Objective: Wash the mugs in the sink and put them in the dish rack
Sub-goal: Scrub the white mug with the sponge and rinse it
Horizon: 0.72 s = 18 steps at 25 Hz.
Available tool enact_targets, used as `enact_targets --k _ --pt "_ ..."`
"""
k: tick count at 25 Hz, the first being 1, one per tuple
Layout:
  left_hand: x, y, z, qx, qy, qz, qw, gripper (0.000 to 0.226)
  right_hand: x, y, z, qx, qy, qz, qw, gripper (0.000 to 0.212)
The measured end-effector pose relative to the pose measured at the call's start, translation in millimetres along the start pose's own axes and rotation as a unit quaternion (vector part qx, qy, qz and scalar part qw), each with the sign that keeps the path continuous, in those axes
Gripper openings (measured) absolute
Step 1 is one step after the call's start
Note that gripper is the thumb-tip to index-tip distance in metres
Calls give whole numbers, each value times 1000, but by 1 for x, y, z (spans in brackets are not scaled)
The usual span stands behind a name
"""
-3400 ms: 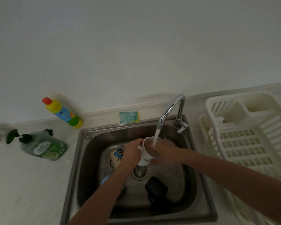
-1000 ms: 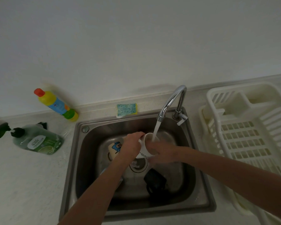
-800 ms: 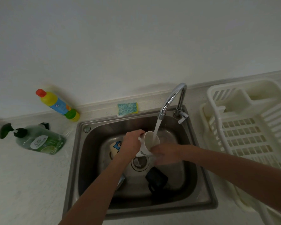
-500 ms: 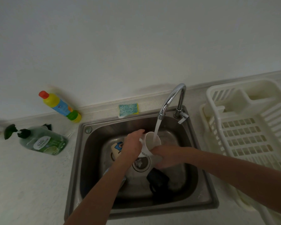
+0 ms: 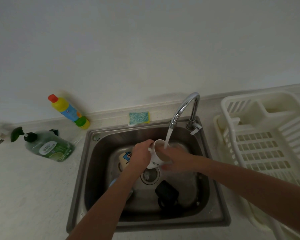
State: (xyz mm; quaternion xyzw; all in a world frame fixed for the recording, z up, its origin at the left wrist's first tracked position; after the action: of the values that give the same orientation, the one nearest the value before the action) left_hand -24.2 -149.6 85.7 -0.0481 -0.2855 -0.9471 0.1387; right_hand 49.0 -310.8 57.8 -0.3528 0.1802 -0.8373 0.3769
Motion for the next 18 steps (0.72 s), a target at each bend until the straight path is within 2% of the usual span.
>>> enact_targets --k 3,7,11,14,15,18 --pt "1 3 0 -25 -10 4 1000 43 5 0 -9 44 -60 4 997 61" --pt "3 5 0 -39 -22 4 999 37 -3 -1 -1 30 26 18 999 65" --pt "5 7 -1 -26 -7 10 1000 39 2 4 -15 44 -63 -3 997 59" --pt "6 8 -2 -28 -19 10 999 38 -6 0 -4 29 23 4 999 63" --pt "6 9 -2 -28 -17 10 999 37 -9 5 -1 43 22 2 999 63" --pt "6 9 -2 -22 -15 11 1000 38 -3 11 -7 85 -90 -5 992 60"
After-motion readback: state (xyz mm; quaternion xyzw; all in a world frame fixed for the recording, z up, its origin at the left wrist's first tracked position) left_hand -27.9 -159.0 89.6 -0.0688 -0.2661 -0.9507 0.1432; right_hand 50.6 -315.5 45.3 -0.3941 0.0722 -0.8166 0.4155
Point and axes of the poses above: each hand's wrist, its own x-axis away from the middle knuckle, its own z-axis out of the back of the hand, y = z × x, the point moved 1 cm from there along -x, towards the middle knuckle, and after that the axes turned 10 degrees about -z, right-handed, at the moved point
